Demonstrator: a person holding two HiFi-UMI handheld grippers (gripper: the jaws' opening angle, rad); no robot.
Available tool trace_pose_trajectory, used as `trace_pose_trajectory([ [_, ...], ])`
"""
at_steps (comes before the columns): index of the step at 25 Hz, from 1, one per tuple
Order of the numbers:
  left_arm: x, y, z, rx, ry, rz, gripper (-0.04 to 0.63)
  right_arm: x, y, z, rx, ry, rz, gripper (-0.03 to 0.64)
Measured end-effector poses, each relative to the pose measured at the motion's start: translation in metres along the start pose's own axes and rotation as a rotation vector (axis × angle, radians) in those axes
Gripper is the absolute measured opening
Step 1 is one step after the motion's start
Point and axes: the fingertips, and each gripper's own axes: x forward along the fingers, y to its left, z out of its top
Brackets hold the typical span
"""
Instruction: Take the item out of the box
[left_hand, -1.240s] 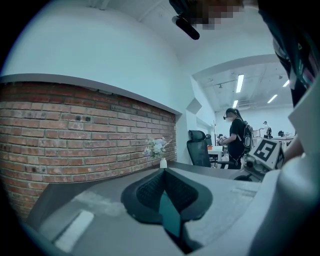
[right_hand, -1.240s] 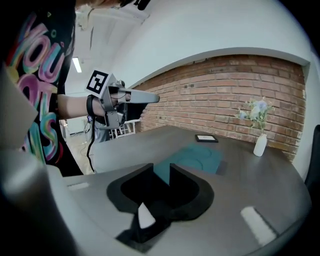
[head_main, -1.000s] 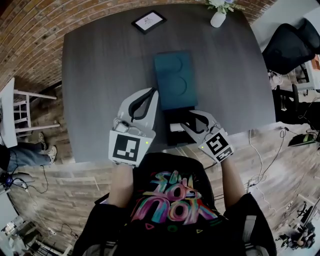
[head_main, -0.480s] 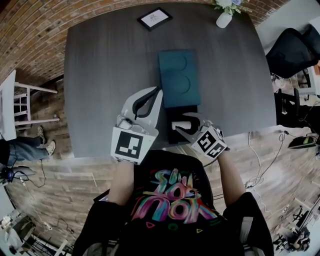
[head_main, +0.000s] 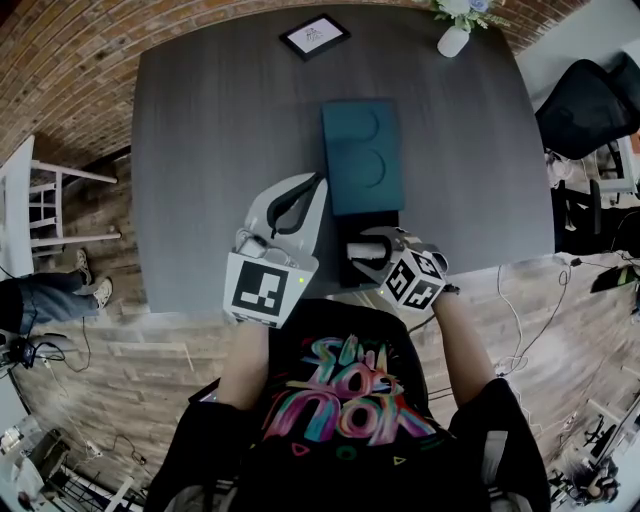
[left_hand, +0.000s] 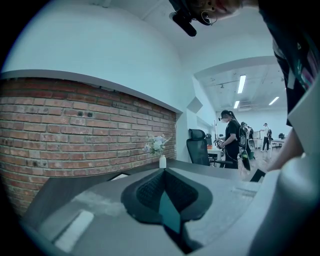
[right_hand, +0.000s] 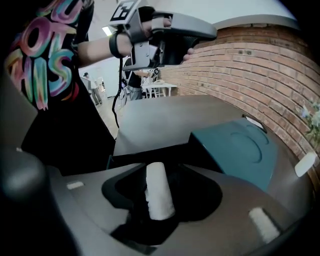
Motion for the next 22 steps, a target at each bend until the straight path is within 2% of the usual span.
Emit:
trace_pose_trajectory([
  [4,-0.001,0.001,0.000,0.000,-0.001,0.002,-0.002,0.003,0.002,-0.003,-0.022,0.033,0.020,0.183],
  [13,-0.002,0.005,-0.001,-0.005,-0.003,0.009,0.000,0.007,0.005,-0.010,-0.111,0.102,0.001,0.164],
  [17,-0.005,0.008,-0.002,-0.009,-0.003,0.017,-0.002,0.009,0.004,-0.012,-0.139,0.135,-0.005,0.121],
  [22,-0.007,0.011,-0.002,-0.004,-0.004,0.022,0.000,0.009,0.002,-0.012,-0.144,0.130,-0.018,0.110],
])
